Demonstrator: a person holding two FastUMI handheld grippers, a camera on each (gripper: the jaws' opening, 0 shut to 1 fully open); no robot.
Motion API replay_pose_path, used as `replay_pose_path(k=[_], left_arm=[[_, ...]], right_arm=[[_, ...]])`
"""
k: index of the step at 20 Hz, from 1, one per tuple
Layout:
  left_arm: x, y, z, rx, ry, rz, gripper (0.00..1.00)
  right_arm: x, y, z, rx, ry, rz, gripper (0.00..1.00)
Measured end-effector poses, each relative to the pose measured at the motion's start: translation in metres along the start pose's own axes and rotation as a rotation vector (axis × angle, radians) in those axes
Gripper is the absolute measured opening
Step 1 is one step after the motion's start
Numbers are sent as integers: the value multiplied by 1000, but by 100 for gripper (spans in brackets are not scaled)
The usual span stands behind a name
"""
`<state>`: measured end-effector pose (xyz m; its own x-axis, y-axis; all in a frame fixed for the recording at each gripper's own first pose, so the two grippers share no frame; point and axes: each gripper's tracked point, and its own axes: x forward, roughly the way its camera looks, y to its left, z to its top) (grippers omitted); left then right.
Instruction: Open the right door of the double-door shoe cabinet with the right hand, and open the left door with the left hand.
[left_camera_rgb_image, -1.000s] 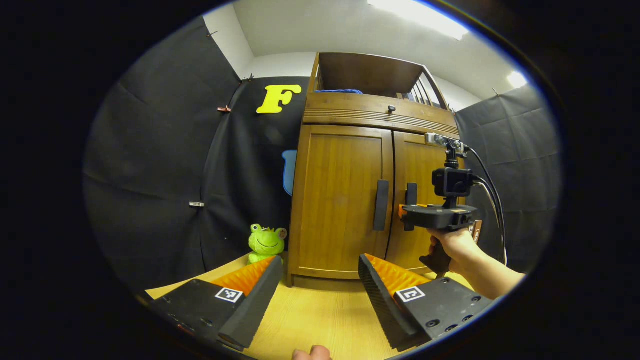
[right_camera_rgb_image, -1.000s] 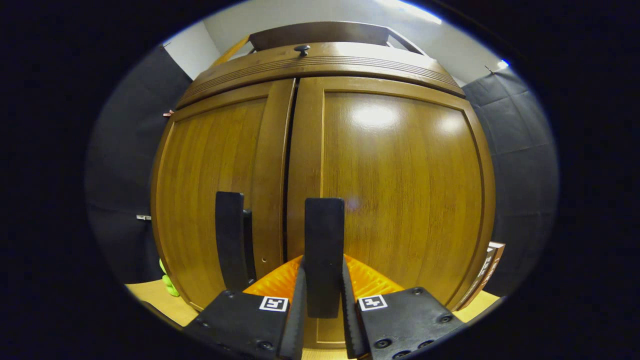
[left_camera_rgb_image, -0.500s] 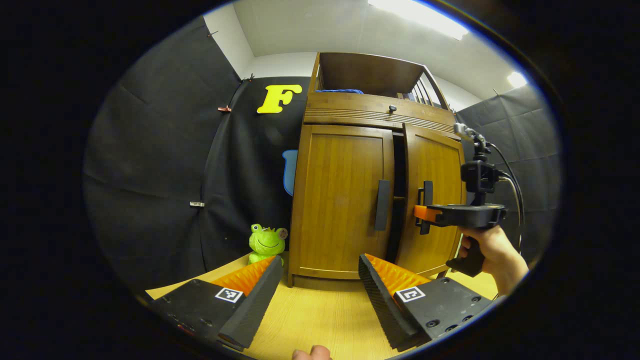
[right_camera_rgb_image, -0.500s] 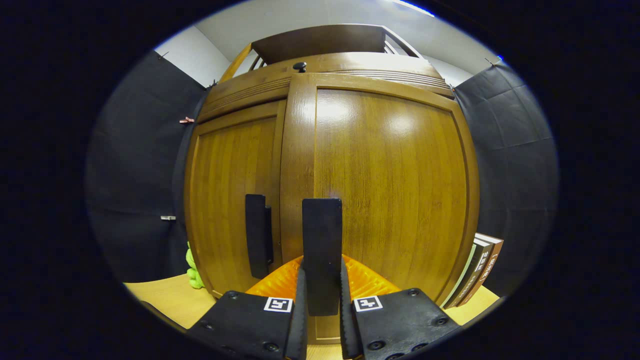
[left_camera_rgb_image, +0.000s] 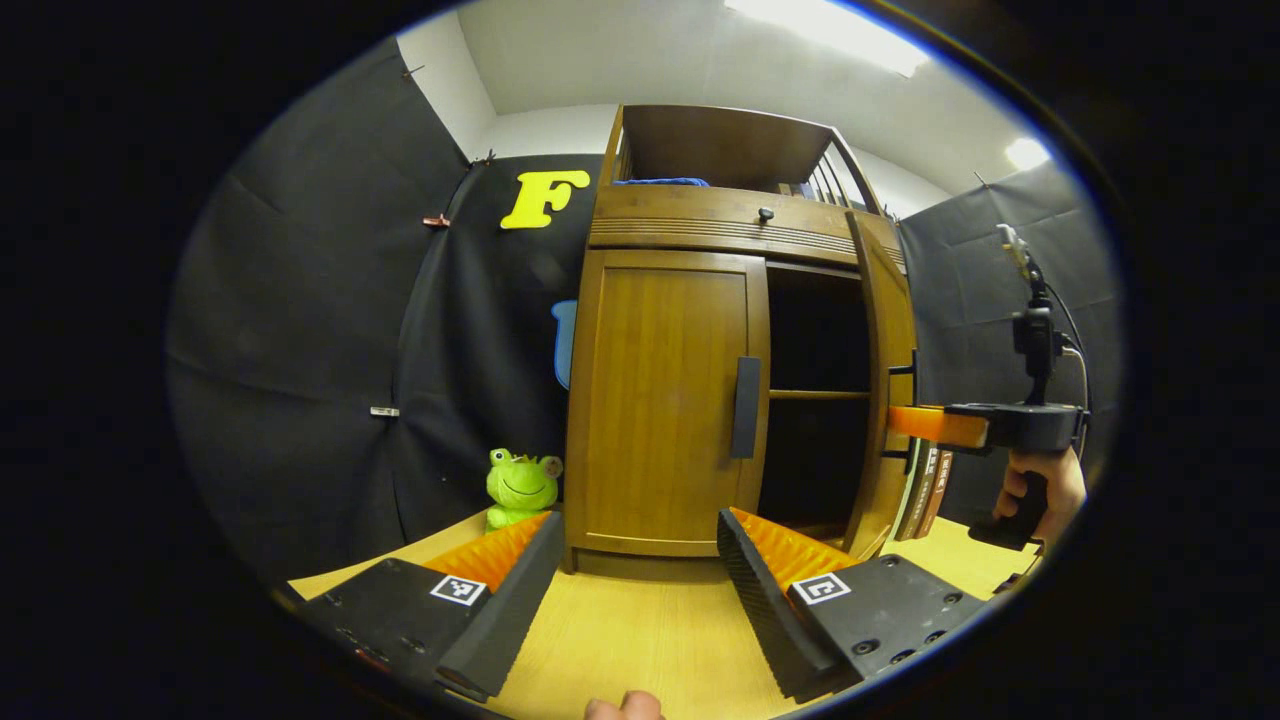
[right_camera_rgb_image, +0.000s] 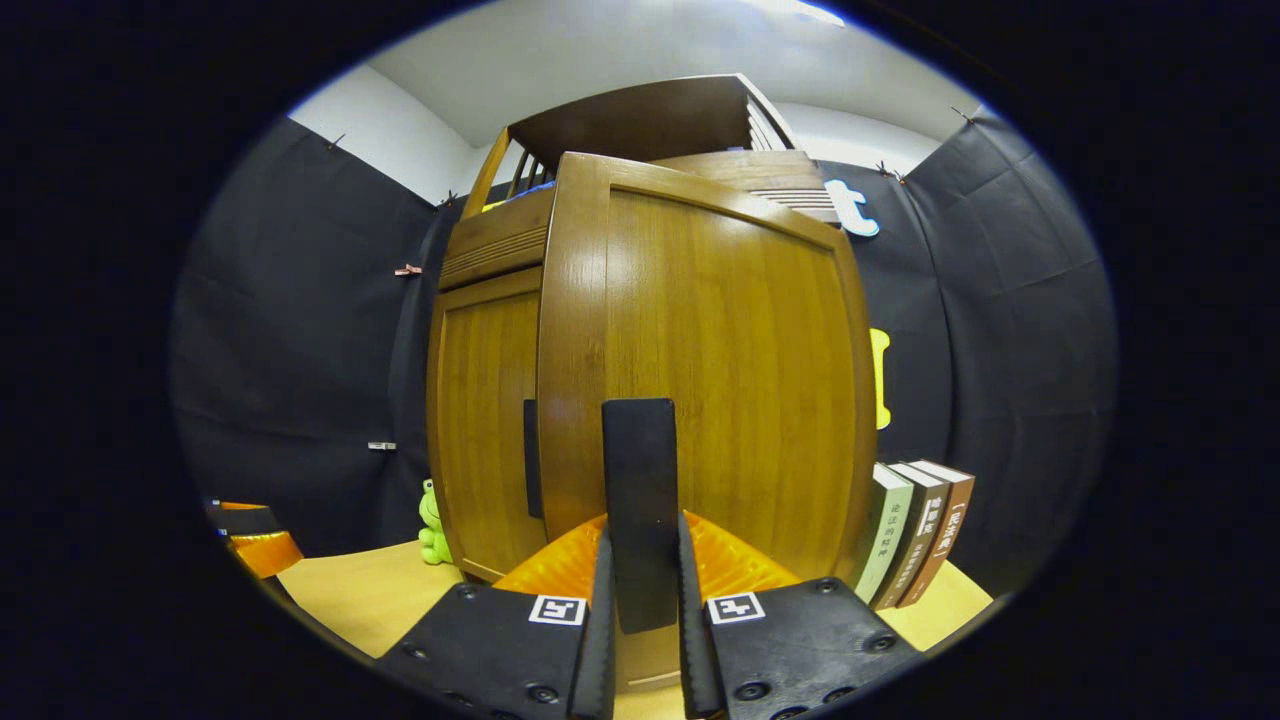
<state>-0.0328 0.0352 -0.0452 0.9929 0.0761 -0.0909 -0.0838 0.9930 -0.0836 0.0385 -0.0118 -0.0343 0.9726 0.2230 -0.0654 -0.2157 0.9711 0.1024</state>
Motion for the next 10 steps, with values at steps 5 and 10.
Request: replay_pose_path(k=[5, 10], left_arm=[[-1, -10, -2, 10, -3, -15, 95], [0, -23, -14, 42, 19, -30, 95]], right_arm=[[-35, -28, 7, 8, 0, -56, 25], [-64, -57, 13, -61, -2, -124, 24]])
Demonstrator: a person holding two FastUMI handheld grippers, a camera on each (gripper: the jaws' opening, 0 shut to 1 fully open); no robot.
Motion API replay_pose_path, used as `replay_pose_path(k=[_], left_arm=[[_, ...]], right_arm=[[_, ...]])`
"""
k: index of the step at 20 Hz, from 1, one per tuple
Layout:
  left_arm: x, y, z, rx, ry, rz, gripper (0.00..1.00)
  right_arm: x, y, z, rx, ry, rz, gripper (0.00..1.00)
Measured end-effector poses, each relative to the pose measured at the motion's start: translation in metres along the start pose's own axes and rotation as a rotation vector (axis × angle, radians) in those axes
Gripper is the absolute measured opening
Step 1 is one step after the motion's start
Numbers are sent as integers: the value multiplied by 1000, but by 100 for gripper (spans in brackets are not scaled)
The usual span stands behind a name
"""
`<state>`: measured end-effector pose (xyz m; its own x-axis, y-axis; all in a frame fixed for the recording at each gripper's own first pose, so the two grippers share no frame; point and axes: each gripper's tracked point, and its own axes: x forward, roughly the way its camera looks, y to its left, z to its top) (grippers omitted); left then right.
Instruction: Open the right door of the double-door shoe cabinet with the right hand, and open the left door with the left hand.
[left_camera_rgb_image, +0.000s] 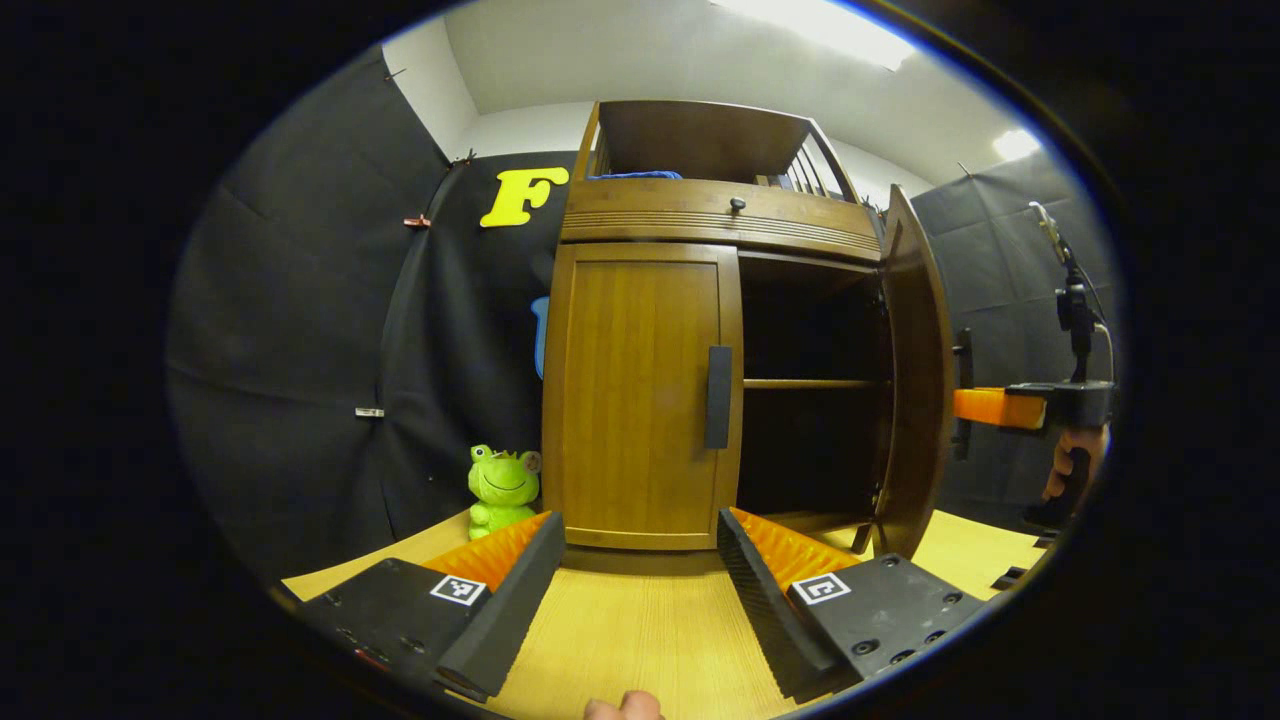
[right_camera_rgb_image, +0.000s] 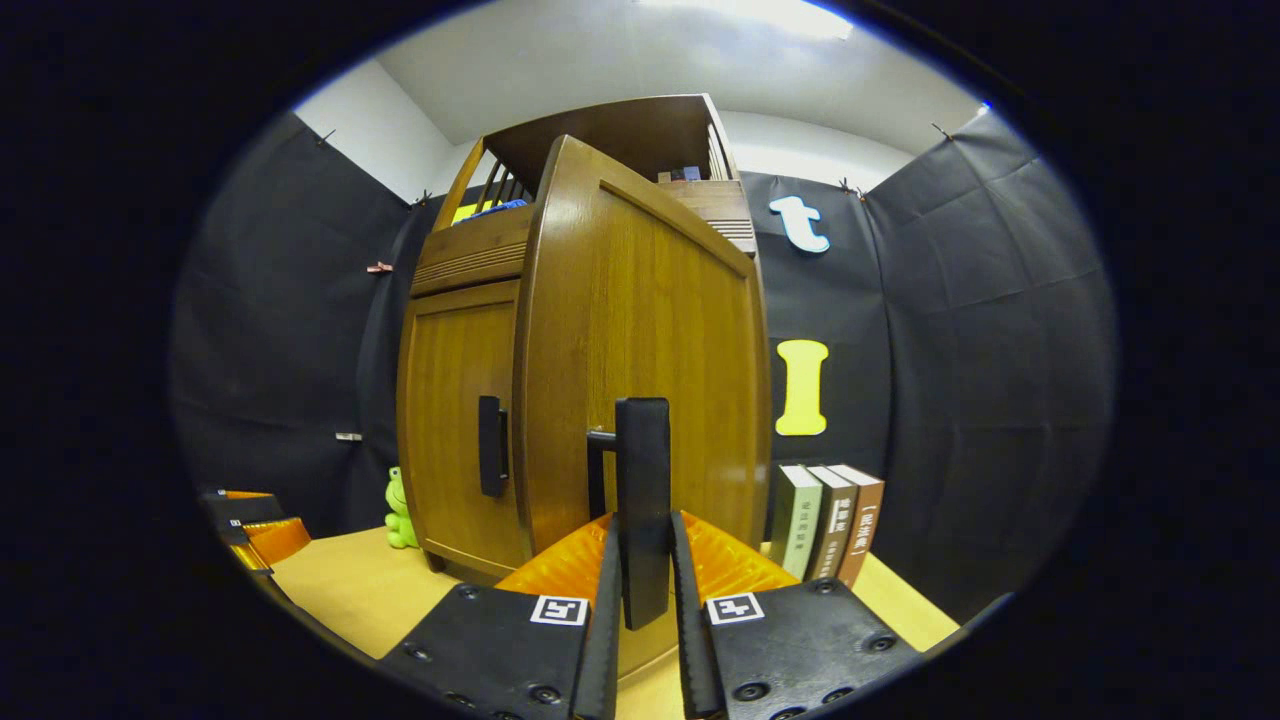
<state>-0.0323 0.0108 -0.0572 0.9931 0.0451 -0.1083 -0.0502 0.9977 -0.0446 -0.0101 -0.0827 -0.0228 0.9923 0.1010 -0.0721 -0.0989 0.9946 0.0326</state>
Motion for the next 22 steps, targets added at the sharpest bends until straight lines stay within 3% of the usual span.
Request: replay_pose_path(k=[3, 5, 8, 9, 10, 12, 16, 17, 19, 20, 21, 22], left_arm=[[3, -6, -6, 4, 10, -7, 95], [5, -10, -9, 7, 16, -10, 95], [6, -12, -13, 6, 20, -11, 94], [6, -13, -12, 4, 20, -15, 95], [6, -14, -13, 2, 18, -20, 94], [5, -20, -13, 1, 14, -29, 95], [5, -32, -16, 6, 21, -45, 96], [5, -35, -17, 9, 22, -47, 96], [6, -40, -18, 10, 26, -54, 95], [8, -43, -19, 7, 29, -62, 95], [9, -46, -19, 4, 31, -66, 95], [12, -48, -19, 2, 30, -64, 95]], right_arm=[[-14, -22, 0, 0, 9, -26, 31], [-17, -42, 0, 0, 12, -65, 24], [-23, -79, 5, -22, -3, -140, 23], [-27, -89, 9, -28, -13, -164, 14], [-31, -100, 12, -26, -21, -180, 20], [-40, -119, 15, -18, -32, -206, 14], [-45, -138, 14, 31, -40, -207, 23], [-47, -144, 14, 22, -47, -222, 14], [-55, -159, 17, -5, -65, -285, 14], [-59, -161, 21, -15, -82, -293, 24], [-64, -163, 22, -17, -87, -300, 27], [-67, -160, 22, -17, -90, -297, 20]])
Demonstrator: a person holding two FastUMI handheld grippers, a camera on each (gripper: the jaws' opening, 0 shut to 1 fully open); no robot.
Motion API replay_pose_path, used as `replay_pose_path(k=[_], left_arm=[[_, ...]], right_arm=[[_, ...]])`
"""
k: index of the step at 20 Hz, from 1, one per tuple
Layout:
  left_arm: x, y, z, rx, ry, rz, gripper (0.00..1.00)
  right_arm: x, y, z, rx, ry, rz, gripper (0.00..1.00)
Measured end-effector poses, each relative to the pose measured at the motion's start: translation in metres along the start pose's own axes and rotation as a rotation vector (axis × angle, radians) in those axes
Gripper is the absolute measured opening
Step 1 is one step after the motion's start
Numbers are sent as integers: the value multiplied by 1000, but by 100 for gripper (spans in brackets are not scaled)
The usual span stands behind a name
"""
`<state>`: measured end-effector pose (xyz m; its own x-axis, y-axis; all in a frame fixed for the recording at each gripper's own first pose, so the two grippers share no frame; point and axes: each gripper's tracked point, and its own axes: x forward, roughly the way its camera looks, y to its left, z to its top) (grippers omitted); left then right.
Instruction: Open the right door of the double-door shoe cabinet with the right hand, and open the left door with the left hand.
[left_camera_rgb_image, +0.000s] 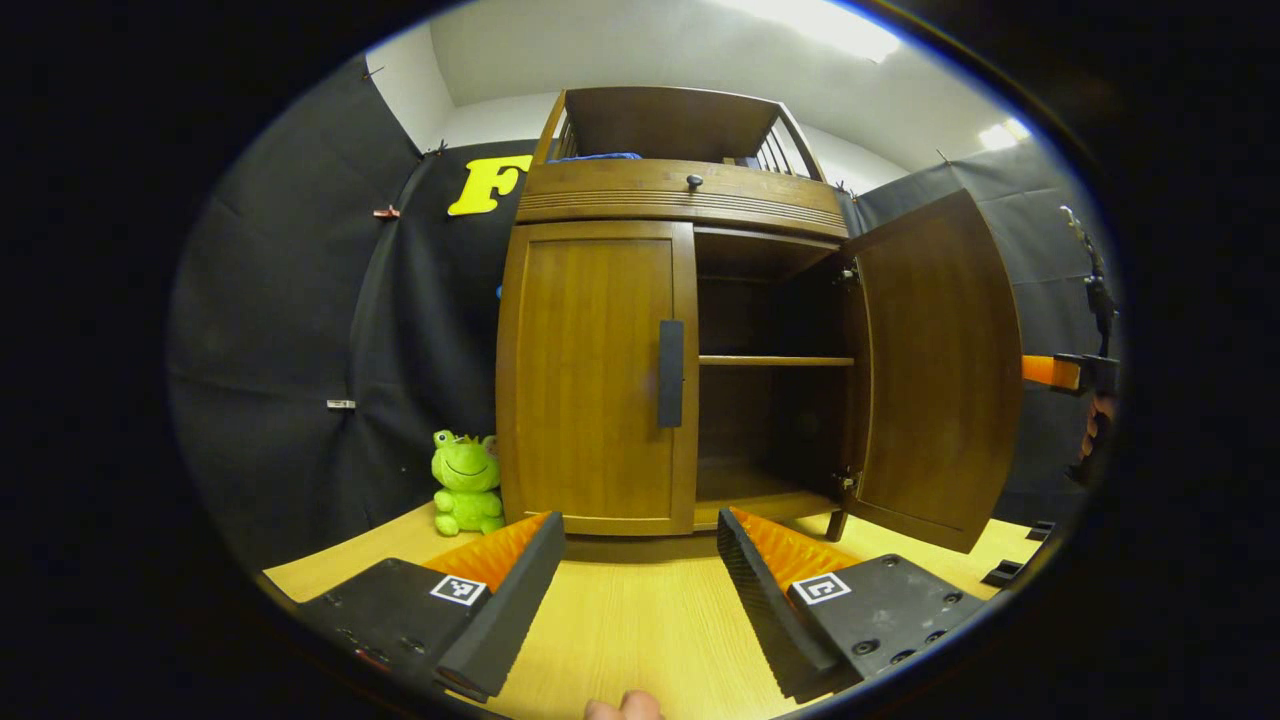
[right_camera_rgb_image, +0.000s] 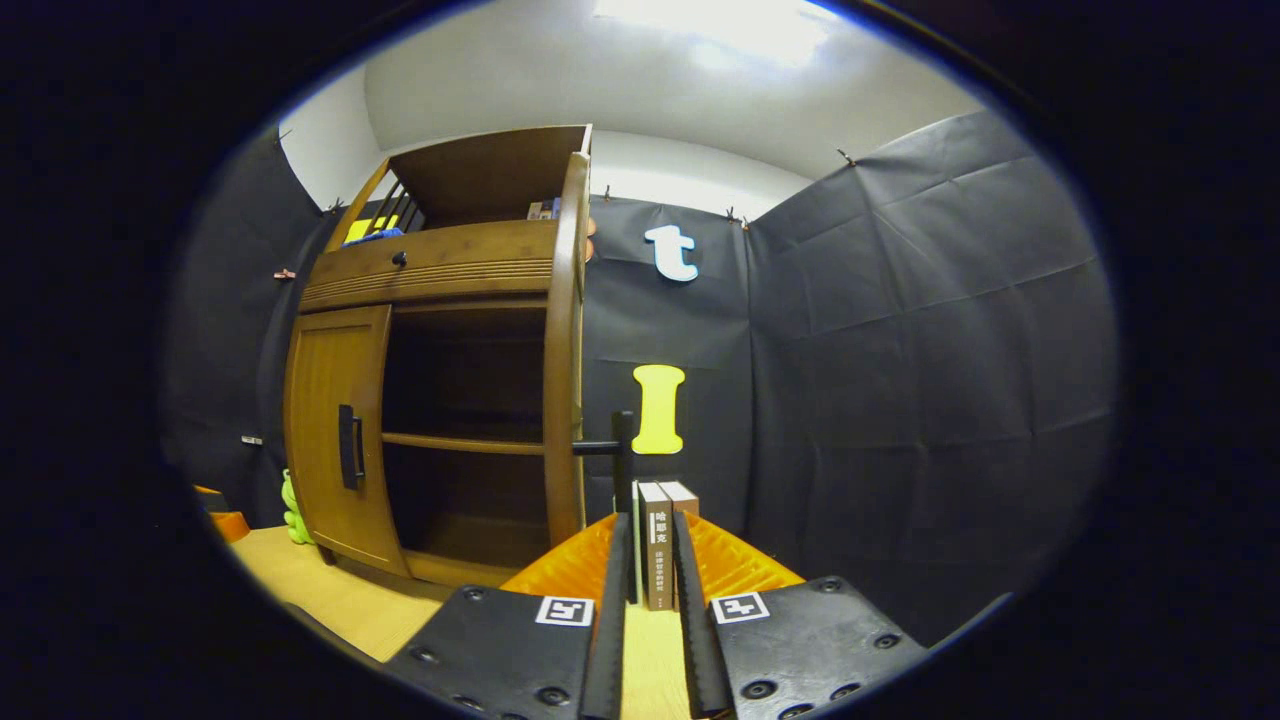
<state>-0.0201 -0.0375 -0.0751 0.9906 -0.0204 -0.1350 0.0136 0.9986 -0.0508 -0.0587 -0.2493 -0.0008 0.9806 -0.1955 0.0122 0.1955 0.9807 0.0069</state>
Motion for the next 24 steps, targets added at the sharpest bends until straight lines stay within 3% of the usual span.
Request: replay_pose_path(k=[2, 8, 13, 15, 24], left_arm=[[8, -5, 4, 1, -4, -4, 95], [49, -21, 30, -6, -34, -28, 95], [100, -35, 50, 9, -63, -33, 95], [121, -33, 53, 4, -61, -19, 95], [209, -23, 69, 59, -45, 26, 95]], right_arm=[[-7, -3, -2, -21, -4, -11, 34], [-32, -20, 10, -59, -103, -86, 98], [-38, -8, -9, 57, -44, -33, 94], [-36, -16, -11, 65, -28, -45, 100], [-40, -27, -5, 62, -34, -56, 98]])
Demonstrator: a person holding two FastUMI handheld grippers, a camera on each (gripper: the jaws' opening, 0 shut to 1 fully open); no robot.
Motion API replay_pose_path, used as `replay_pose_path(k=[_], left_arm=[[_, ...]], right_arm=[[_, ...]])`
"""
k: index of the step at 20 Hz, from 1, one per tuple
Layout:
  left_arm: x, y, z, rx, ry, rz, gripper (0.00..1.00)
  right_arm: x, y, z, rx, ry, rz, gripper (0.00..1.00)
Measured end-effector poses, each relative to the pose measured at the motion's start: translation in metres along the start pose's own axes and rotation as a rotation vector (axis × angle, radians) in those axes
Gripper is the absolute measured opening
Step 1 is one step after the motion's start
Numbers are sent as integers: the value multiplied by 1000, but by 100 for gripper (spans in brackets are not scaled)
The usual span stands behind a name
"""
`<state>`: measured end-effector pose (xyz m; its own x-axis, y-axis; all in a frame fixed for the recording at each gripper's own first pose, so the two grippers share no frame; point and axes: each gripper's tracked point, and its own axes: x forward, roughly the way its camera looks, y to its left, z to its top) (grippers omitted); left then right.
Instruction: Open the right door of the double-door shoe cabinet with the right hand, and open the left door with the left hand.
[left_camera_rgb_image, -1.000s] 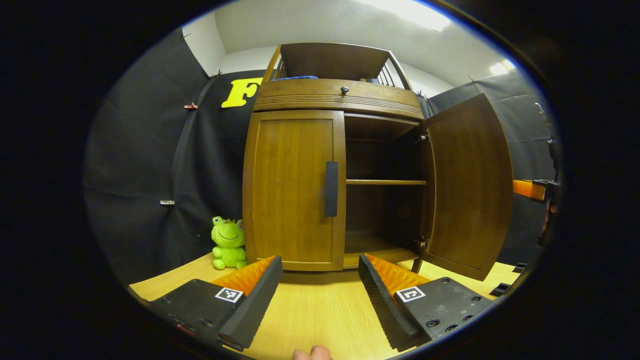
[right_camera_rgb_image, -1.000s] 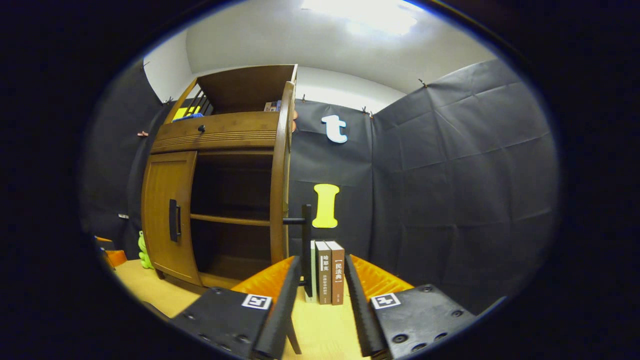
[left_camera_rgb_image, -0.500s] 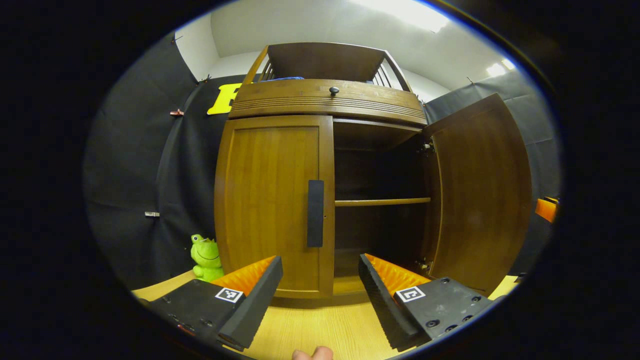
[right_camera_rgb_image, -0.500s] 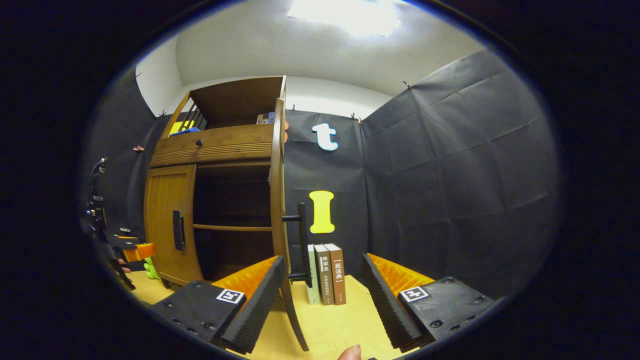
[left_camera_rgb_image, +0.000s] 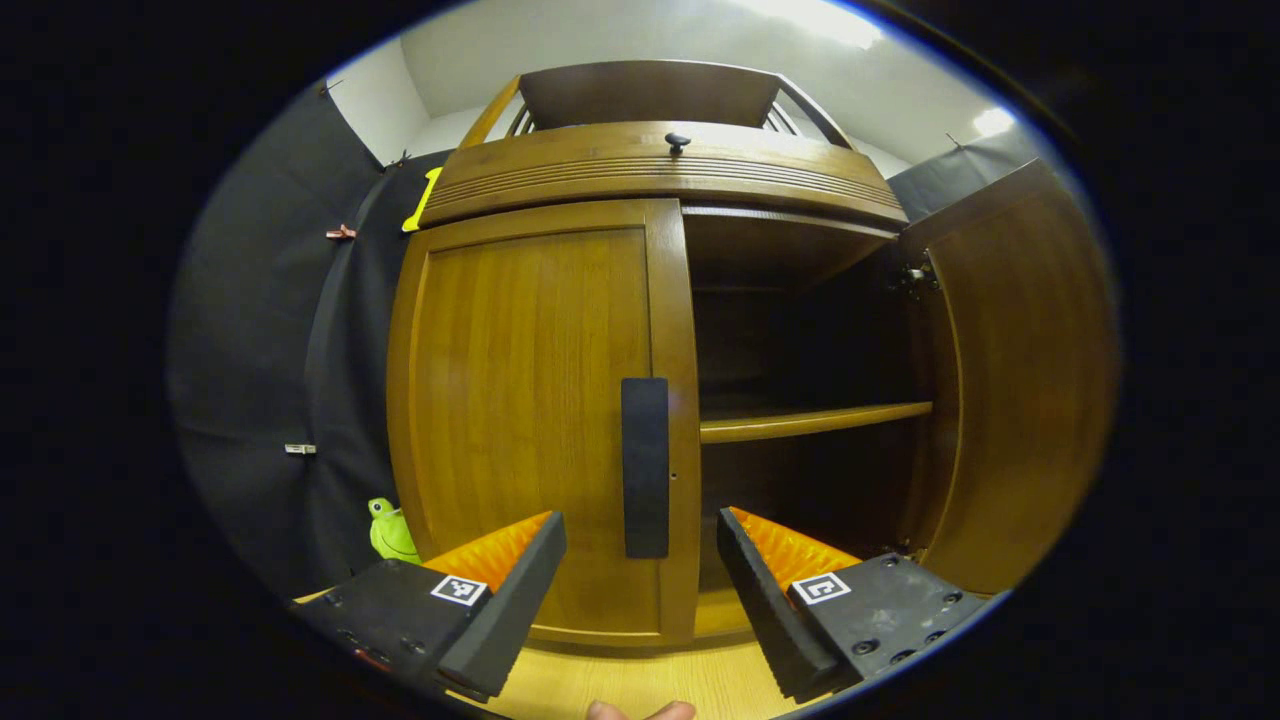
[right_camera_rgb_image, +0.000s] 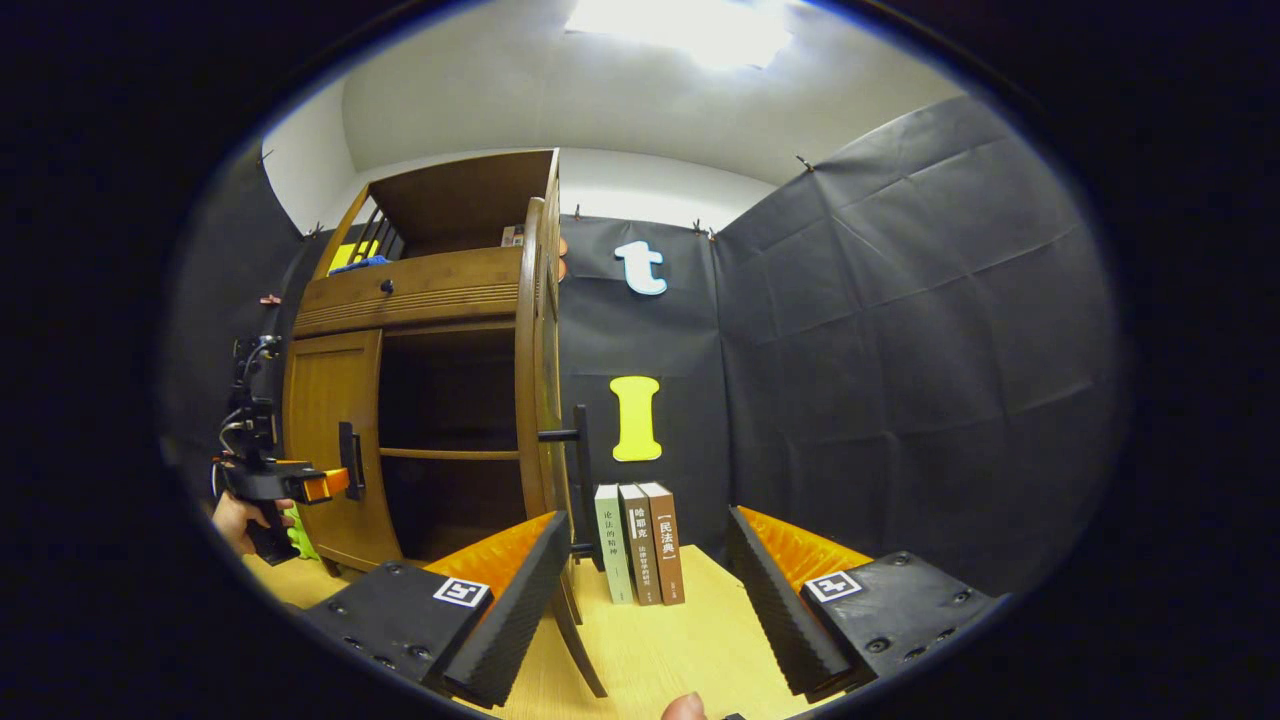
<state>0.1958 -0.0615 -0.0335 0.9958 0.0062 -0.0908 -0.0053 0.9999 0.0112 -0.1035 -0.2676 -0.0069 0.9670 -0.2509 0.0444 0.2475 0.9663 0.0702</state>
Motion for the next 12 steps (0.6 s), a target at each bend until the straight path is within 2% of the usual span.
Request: replay_pose_path(k=[3, 6, 9, 12], left_arm=[[23, 4, 8, 39, 12, 22, 94], [42, 10, 7, 36, 32, 36, 87], [53, 9, 1, -4, 58, 22, 73], [59, 4, -2, 7, 65, 18, 59]], right_arm=[[2, -4, -1, 3, 7, -5, 99], [2, -3, -1, 11, 12, 2, 98], [-1, -2, 3, 18, 8, 10, 100], [-1, -1, 4, 24, 6, 16, 98]])
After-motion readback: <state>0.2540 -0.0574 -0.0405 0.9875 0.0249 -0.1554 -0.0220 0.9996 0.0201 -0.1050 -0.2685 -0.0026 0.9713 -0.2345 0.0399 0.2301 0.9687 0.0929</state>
